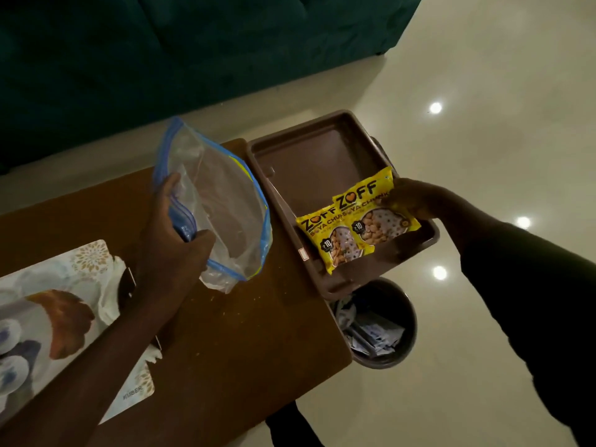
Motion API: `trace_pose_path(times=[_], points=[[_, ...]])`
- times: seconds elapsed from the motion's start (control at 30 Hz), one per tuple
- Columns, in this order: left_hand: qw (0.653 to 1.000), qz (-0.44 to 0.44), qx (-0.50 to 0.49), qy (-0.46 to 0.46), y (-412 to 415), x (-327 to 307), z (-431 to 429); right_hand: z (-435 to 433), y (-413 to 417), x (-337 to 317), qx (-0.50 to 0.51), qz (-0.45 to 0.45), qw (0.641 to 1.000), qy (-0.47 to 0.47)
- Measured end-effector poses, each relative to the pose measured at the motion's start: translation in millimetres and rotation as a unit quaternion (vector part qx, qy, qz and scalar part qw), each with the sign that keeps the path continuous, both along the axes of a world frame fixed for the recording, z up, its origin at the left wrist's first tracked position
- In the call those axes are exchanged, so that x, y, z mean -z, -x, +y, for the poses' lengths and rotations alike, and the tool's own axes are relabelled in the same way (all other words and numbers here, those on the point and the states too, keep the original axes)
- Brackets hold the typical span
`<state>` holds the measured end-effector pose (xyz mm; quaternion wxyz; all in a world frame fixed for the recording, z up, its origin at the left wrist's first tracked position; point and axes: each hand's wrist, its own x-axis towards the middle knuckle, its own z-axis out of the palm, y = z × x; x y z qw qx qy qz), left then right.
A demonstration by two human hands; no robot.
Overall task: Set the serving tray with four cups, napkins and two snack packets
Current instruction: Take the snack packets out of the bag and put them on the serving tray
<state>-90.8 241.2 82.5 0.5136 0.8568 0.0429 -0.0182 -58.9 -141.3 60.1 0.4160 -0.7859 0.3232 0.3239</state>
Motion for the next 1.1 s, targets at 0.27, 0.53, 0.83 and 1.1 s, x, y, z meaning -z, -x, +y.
trace_pose_path(times=[0.27, 0.53, 0.83, 1.1], points=[[0.999, 0.034, 0.011, 0.039, -1.3, 18.6, -17.5, -25.6, -4.4, 60.6, -0.121, 0.029, 0.985, 0.118], [0.999, 0.033, 0.008, 0.031, -17.8, 9.2, -35.9, -22.8, 2.9, 89.0, -0.128, -0.117, 0.951, 0.256], [0.996, 0.043, -0.018, 0.082, -28.0, -1.6, -30.4, 47.9, -3.9, 34.7, -0.086, -0.331, 0.926, 0.16], [0.965, 0.127, -0.033, 0.226, -44.1, -25.6, -19.8, 198.8, 37.4, -7.2, -0.242, -0.393, 0.876, -0.136]])
